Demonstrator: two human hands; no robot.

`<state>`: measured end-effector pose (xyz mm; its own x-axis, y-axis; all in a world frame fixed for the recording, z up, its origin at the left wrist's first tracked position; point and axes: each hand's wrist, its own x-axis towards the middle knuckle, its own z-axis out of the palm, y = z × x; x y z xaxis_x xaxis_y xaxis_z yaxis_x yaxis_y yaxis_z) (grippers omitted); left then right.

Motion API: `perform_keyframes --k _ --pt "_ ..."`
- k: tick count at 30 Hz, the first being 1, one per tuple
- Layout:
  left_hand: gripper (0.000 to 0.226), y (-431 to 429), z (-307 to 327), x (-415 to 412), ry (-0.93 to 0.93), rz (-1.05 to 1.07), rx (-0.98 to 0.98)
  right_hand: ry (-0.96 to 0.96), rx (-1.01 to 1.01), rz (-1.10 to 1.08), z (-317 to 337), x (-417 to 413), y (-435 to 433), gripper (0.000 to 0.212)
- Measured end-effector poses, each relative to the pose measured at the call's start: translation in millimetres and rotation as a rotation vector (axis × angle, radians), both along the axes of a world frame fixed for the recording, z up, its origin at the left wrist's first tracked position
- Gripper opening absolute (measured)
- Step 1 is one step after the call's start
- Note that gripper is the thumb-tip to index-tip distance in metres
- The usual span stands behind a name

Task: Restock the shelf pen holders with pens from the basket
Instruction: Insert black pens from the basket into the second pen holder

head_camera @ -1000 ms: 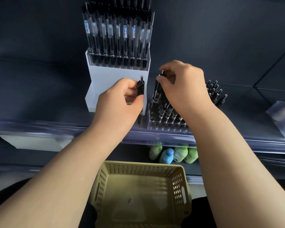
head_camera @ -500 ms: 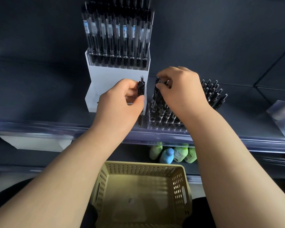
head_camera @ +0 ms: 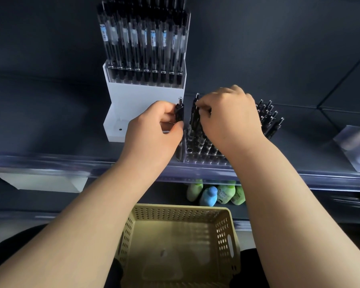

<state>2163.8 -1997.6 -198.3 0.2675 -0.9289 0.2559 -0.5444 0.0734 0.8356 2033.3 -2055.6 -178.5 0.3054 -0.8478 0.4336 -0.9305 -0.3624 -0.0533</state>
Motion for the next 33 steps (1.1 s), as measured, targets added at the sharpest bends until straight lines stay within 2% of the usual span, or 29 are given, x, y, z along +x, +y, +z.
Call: perform_keyframes --k 6,20,33 --pt "0.019 -3 -2 -2 0.007 0.005 -0.015 0.051 0.014 -0.005 3 2 3 0.026" --pt "0.022 -19 -11 -15 0.036 -0.028 -0.074 -0.034 0.046 0.069 -2 -5 2 0.032" --pt "0.013 -34 -24 -22 -0.138 0.028 0.091 -0.132 -0.033 0.13 -5 -15 1 0.03"
